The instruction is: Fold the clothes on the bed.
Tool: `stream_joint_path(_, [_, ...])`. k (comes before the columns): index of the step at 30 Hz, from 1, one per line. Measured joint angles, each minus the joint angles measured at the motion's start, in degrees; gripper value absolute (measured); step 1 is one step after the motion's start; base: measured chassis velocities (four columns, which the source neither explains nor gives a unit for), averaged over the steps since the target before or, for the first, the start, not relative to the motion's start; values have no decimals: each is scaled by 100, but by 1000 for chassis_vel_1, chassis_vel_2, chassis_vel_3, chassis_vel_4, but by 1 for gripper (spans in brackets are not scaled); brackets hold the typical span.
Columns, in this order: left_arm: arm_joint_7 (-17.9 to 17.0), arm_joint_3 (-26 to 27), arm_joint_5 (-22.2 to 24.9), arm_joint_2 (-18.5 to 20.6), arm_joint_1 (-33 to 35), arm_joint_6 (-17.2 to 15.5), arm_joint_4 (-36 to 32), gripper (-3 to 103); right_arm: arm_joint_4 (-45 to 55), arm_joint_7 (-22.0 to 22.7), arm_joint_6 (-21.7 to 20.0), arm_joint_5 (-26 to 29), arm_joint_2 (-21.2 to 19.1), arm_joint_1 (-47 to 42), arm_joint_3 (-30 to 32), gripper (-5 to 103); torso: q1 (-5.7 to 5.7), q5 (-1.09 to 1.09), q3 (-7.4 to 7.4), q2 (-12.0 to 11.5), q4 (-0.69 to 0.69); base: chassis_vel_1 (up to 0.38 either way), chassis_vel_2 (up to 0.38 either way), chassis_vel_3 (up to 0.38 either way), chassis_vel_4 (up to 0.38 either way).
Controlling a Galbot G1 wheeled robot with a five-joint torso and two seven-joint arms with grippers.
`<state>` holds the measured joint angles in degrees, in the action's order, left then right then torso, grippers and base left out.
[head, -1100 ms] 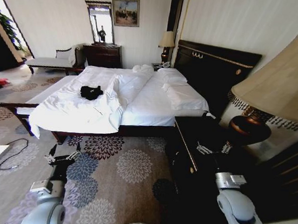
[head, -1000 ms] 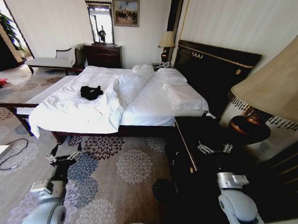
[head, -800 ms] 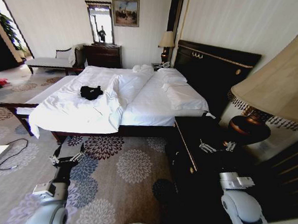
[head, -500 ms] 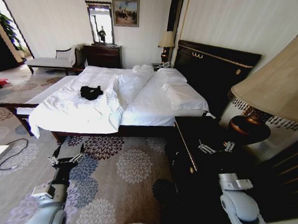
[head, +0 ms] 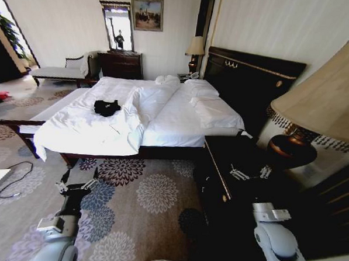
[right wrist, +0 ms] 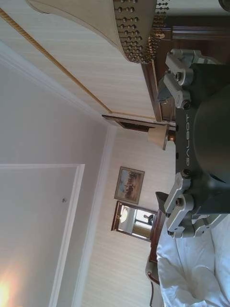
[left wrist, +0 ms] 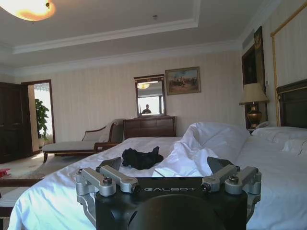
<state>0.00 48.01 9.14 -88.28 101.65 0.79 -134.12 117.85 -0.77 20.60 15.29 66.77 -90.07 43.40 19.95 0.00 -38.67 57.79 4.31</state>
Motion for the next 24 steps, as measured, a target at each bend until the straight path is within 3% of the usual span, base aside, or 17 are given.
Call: stream_joint_path(24, [-12, -20, -35, 18, -68, 46, 111, 100, -237, -104, 94, -30, 136, 149, -136, 100, 1, 0, -1, 0, 0, -57, 58, 56, -60])
